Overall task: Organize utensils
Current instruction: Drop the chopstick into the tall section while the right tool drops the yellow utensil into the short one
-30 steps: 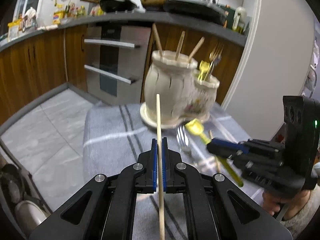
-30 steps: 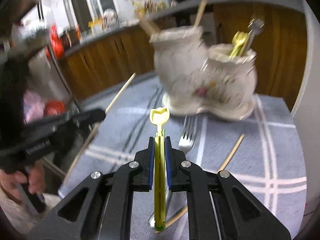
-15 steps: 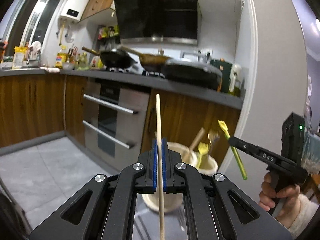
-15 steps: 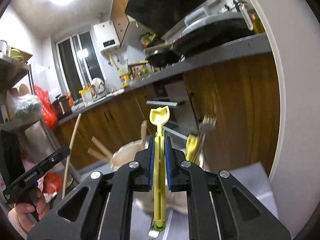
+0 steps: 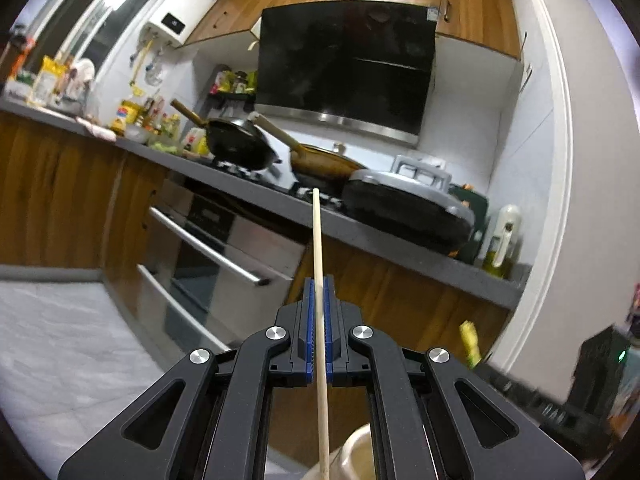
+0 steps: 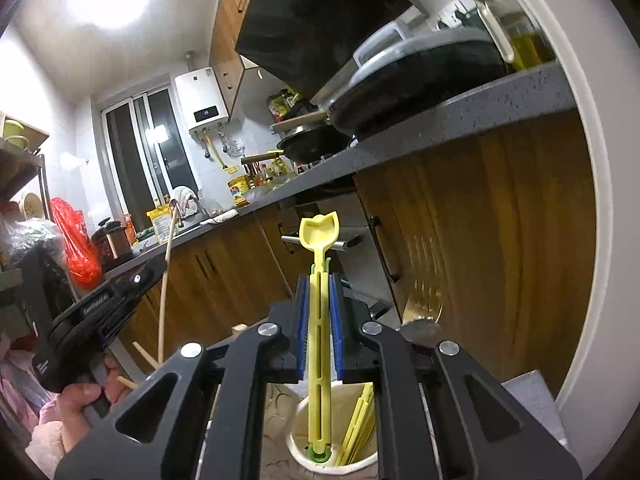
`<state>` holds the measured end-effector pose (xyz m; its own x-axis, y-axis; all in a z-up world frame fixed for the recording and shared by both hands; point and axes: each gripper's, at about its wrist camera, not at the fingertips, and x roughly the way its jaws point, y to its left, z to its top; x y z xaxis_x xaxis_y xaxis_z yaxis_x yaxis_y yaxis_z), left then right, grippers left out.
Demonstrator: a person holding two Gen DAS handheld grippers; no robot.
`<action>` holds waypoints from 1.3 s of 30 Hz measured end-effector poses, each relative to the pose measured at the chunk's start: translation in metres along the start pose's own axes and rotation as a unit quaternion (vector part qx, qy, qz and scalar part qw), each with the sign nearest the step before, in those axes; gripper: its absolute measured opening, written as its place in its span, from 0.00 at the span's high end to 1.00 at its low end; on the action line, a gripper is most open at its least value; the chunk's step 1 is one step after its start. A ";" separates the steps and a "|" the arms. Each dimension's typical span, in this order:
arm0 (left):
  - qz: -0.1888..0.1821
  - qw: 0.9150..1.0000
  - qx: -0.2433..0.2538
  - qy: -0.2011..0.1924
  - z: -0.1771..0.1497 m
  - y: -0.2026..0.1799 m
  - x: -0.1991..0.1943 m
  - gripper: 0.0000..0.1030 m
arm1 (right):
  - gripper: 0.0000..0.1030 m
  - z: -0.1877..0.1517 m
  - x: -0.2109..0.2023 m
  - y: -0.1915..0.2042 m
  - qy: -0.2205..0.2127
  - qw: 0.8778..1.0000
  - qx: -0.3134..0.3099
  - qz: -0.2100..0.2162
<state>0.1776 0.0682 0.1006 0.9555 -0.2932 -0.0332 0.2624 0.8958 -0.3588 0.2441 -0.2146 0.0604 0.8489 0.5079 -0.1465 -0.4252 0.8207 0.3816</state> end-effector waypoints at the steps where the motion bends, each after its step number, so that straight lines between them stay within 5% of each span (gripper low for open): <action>1: -0.004 1.000 -0.001 -0.002 0.000 -0.001 0.004 0.96 | 0.90 -0.002 0.003 0.000 0.000 1.000 -0.001 0.001; 7: -0.050 0.998 -0.023 -0.014 -0.002 -0.008 0.017 0.96 | 0.90 -0.010 0.009 -0.002 0.004 1.000 -0.003 0.011; 17: -0.077 0.997 0.009 0.004 -0.015 -0.015 0.014 0.96 | 0.90 -0.011 0.023 -0.010 0.010 1.000 -0.001 0.018; 32: -0.082 0.996 0.010 0.011 -0.015 -0.013 0.007 0.96 | 0.90 -0.025 0.024 -0.004 -0.012 0.998 -0.063 -0.019; 39: -0.066 0.997 0.036 0.014 -0.015 -0.018 -0.015 0.95 | 0.90 -0.030 0.012 0.007 0.034 0.994 -0.097 -0.043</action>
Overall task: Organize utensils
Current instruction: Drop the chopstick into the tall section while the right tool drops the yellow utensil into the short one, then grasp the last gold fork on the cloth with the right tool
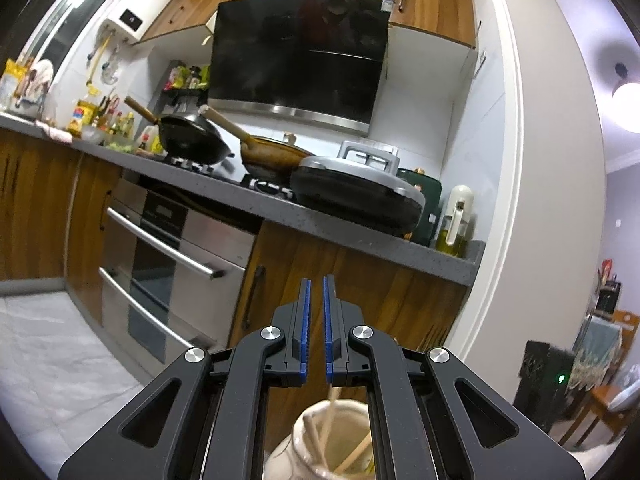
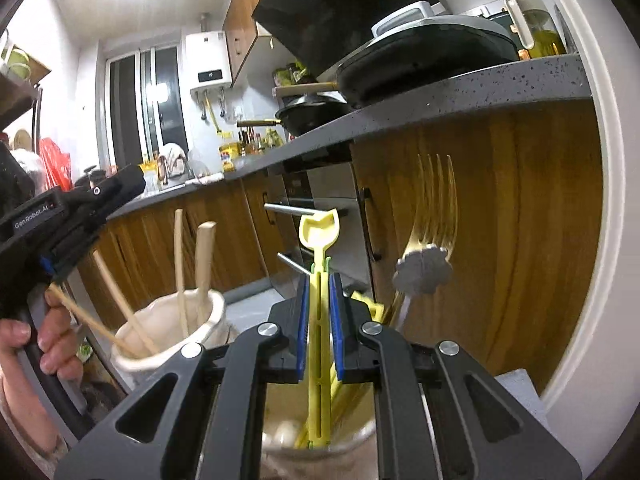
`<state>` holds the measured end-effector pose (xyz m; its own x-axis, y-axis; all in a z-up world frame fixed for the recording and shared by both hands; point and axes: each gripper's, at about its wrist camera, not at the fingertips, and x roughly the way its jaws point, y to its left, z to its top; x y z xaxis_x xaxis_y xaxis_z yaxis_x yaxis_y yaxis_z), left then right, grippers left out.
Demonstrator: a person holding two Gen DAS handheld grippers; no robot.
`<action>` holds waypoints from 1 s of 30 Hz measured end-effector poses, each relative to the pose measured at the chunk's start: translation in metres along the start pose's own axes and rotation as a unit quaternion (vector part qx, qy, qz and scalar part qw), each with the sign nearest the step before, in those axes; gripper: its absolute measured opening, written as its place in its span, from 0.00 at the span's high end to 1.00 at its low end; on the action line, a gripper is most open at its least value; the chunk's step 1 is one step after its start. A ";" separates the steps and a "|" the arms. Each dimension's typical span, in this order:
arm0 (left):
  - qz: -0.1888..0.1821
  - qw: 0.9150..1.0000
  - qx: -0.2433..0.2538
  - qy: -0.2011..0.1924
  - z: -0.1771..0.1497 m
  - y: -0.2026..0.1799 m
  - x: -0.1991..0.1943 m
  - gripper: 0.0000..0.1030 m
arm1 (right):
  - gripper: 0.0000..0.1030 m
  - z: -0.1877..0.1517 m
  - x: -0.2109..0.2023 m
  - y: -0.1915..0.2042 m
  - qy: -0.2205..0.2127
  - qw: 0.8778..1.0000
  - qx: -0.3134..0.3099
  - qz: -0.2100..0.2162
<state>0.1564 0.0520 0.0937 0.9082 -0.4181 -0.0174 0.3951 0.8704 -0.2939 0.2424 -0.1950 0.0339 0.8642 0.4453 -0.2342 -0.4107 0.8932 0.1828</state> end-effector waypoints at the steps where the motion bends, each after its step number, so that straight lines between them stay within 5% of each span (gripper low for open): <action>1: 0.003 1.000 0.001 0.001 0.000 0.000 -0.003 0.95 | 0.90 0.000 -0.001 0.002 0.004 1.000 -0.004 0.001; 5: 0.022 1.000 0.005 0.005 0.002 0.000 -0.018 0.86 | 0.86 -0.005 -0.008 0.008 0.024 1.000 -0.019 -0.002; 8: 0.038 0.999 0.010 0.006 0.002 -0.004 -0.030 0.78 | 0.60 -0.006 -0.023 0.007 0.016 1.000 -0.013 0.000; 11: 0.054 0.998 0.015 0.010 -0.001 -0.012 -0.046 0.67 | 0.58 -0.006 -0.041 0.003 0.006 1.000 -0.004 -0.006; 13: 0.064 0.998 0.020 0.013 -0.005 -0.020 -0.059 0.61 | 0.48 -0.007 -0.051 -0.002 0.006 1.000 0.006 -0.008; 17: 0.078 0.996 0.026 0.022 -0.016 -0.036 -0.079 0.31 | 0.30 -0.012 -0.069 -0.012 0.010 1.000 0.027 -0.006; 21: 0.086 0.995 0.032 0.028 -0.028 -0.054 -0.096 0.16 | 0.16 -0.020 -0.092 -0.015 0.013 0.999 0.041 0.002; 24: 0.104 0.993 0.041 0.035 -0.036 -0.066 -0.106 0.09 | 0.06 -0.027 -0.104 -0.015 0.019 0.999 0.043 0.008; 30: 0.158 0.984 0.048 0.063 -0.065 -0.082 -0.117 0.06 | 0.05 -0.042 -0.112 -0.012 0.049 0.998 0.039 -0.002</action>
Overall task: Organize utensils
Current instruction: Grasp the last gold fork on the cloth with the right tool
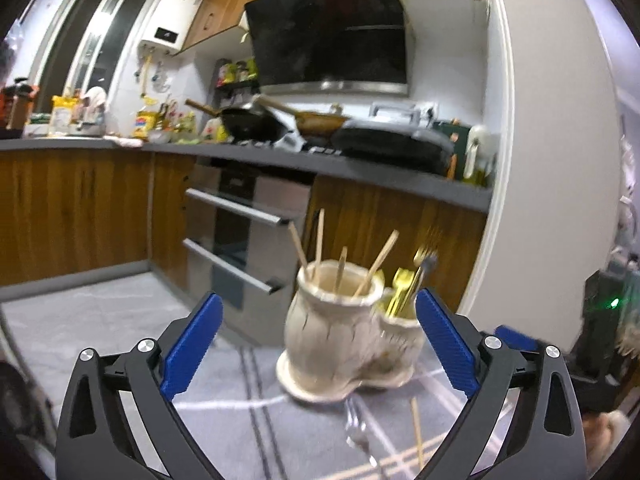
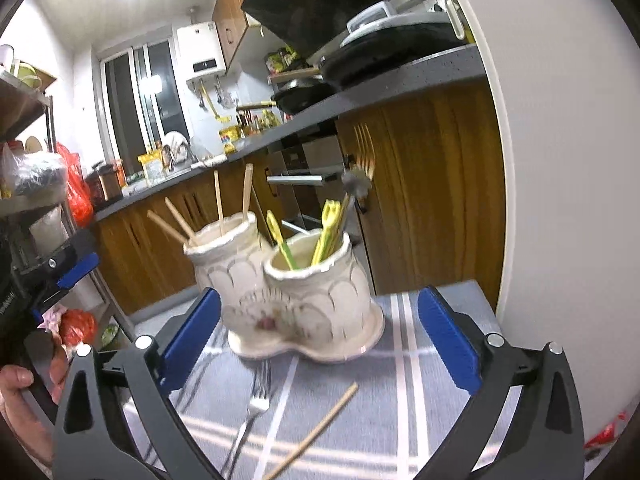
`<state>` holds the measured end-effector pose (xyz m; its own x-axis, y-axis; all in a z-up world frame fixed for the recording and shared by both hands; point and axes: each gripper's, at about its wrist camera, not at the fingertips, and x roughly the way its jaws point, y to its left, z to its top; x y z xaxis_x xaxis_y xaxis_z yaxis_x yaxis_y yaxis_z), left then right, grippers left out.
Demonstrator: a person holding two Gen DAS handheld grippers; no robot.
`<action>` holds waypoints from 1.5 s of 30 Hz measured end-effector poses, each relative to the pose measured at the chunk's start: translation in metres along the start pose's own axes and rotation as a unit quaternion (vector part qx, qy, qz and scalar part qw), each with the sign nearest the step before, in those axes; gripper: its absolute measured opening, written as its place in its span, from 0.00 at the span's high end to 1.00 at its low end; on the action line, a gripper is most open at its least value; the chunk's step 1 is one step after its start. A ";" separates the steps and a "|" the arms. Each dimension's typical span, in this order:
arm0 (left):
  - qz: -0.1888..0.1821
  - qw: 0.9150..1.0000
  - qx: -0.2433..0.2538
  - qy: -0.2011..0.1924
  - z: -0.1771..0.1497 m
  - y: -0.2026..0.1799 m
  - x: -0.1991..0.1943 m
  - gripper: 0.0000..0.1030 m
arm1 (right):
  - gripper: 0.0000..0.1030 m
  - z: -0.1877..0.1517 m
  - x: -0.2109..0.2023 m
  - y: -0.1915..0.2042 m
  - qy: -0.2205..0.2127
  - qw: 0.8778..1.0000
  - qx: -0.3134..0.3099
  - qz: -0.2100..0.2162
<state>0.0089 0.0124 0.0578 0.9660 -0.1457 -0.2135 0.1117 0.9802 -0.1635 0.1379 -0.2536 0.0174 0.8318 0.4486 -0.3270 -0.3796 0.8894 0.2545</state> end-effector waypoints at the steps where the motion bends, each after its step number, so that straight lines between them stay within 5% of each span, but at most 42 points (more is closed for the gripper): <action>1: 0.005 1.000 -0.001 0.004 -0.006 -0.001 0.000 0.06 | 0.05 -0.003 0.000 0.001 0.005 1.000 -0.002 -0.003; 16: 0.059 0.992 0.014 0.109 -0.059 0.012 0.014 0.05 | 0.05 -0.039 0.022 0.028 0.120 0.991 -0.060 -0.009; 29: 0.059 0.989 0.014 0.137 -0.065 0.024 0.021 0.05 | 0.08 -0.070 0.056 0.070 0.221 0.970 -0.103 0.009; 37: 0.051 0.989 0.006 0.141 -0.065 0.028 0.019 0.05 | 0.41 -0.085 0.071 0.088 0.264 0.956 -0.127 0.001; 45: 0.050 0.989 0.005 0.140 -0.065 0.029 0.017 0.05 | 0.70 -0.090 0.068 0.096 0.260 0.955 -0.141 -0.011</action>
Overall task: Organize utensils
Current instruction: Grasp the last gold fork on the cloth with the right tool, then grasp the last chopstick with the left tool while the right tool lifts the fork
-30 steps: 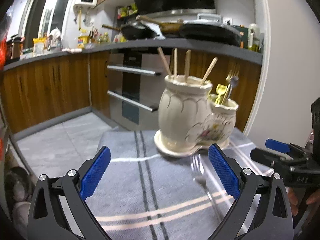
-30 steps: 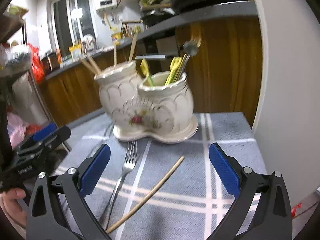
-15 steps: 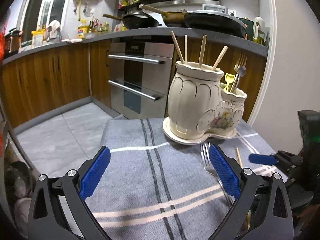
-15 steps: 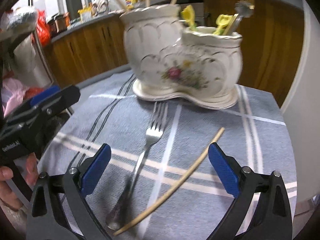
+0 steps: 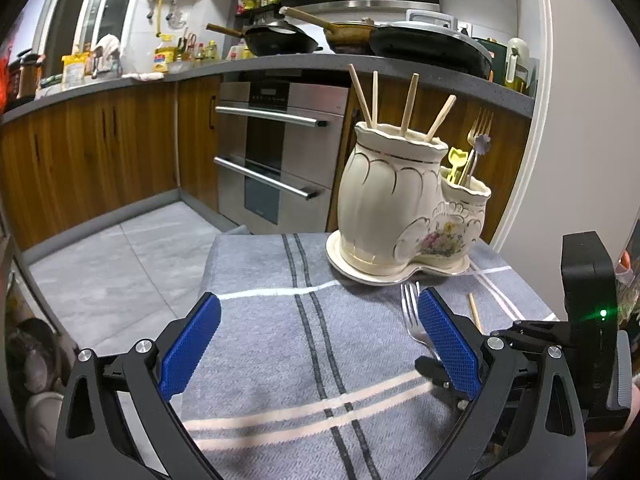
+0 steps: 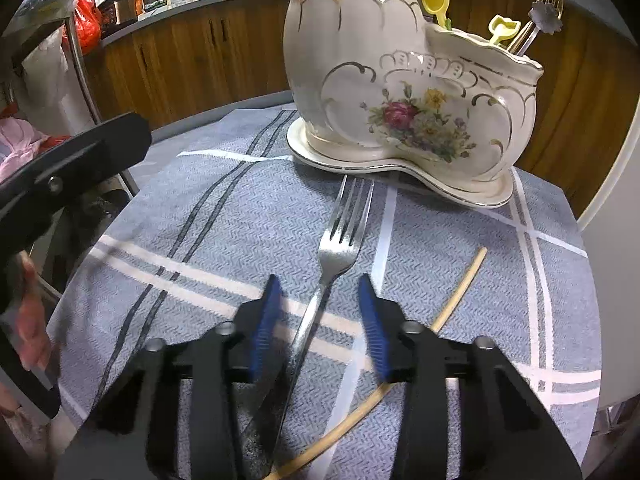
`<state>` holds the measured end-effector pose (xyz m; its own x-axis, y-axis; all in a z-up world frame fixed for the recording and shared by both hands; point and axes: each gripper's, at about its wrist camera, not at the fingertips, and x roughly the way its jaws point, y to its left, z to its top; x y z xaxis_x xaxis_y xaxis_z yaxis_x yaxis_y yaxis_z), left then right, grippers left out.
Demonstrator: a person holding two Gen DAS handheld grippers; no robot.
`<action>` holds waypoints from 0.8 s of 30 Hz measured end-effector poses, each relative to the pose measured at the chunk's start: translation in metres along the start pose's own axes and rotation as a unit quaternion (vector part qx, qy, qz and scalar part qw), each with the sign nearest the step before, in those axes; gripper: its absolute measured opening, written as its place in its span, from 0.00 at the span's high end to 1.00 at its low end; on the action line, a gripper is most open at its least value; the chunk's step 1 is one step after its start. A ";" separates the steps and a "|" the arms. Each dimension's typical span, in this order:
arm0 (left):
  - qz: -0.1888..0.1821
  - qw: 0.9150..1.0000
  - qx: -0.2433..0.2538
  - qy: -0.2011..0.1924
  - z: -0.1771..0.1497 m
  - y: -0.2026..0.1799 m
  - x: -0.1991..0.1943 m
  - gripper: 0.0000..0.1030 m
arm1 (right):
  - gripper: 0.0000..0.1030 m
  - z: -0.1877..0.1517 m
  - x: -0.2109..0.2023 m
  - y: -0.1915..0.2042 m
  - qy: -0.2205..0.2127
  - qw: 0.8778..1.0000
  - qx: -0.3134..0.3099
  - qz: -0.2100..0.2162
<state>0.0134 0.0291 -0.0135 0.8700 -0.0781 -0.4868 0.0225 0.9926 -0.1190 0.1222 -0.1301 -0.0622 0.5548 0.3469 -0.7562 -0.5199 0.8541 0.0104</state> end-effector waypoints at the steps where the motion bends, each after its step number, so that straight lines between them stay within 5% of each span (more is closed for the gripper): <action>1: 0.001 1.000 0.000 0.000 0.000 0.000 0.000 0.05 | 0.74 0.000 -0.001 0.001 0.001 1.000 0.000 0.001; 12: -0.007 1.000 -0.006 0.003 0.001 0.000 -0.001 0.05 | 0.95 0.003 -0.001 -0.010 -0.004 0.998 0.044 0.049; 24: -0.010 0.999 -0.030 0.020 0.005 -0.005 -0.006 0.05 | 0.95 0.006 -0.062 -0.035 -0.090 0.988 0.085 0.096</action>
<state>0.0103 0.0253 -0.0052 0.8489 -0.1022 -0.5186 0.0082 0.9836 -0.1803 0.1096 -0.1790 -0.0118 0.5704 0.5592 -0.6017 -0.5185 0.8132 0.2642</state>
